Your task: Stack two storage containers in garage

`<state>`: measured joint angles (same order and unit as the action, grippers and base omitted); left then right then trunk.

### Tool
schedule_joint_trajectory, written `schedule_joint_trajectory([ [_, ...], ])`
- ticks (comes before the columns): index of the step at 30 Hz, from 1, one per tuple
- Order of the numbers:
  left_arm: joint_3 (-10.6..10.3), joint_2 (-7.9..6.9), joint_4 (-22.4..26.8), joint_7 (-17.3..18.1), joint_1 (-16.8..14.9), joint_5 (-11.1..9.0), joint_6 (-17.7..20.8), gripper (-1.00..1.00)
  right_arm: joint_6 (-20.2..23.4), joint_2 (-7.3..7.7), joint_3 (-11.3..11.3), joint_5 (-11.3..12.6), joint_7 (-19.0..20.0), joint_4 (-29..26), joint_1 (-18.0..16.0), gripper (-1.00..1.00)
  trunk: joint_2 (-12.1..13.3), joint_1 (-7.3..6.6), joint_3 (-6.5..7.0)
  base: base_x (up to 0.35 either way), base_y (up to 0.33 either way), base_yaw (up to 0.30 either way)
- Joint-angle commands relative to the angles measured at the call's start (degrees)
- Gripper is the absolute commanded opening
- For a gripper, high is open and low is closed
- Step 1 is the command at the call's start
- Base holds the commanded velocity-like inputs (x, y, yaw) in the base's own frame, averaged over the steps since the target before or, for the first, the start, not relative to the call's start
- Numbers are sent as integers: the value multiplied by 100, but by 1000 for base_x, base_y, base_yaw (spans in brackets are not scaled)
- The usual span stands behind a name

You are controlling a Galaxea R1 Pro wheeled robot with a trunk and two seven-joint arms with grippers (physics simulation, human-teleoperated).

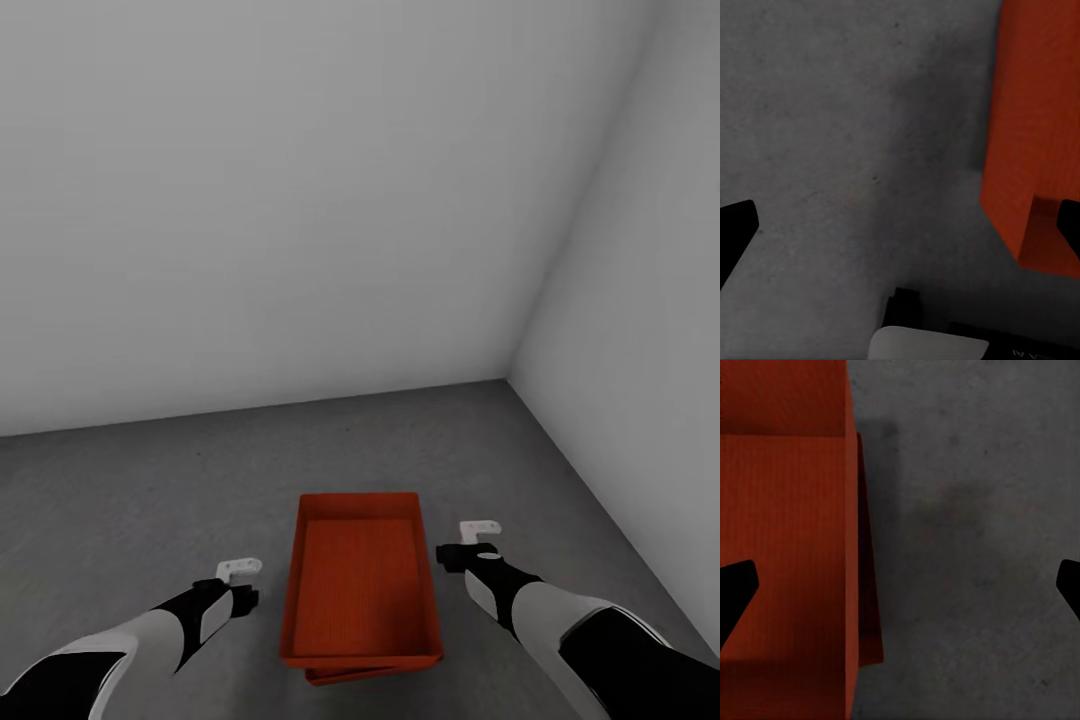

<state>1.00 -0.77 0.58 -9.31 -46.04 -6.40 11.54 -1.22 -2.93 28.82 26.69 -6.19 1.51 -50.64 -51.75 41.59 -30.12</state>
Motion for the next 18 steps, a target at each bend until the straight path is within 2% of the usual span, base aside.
schedule_joint_trajectory([
  [1,5,0,6,-18,-2,-57,21,100,-12,-5,47,47,-8,16,-7,100,-4,1,-5,0,0,-1],
  [18,5,-2,3,-18,-2,-61,15,100,-17,-6,46,47,-2,7,-8,100,-4,1,-5,0,0,0],
])
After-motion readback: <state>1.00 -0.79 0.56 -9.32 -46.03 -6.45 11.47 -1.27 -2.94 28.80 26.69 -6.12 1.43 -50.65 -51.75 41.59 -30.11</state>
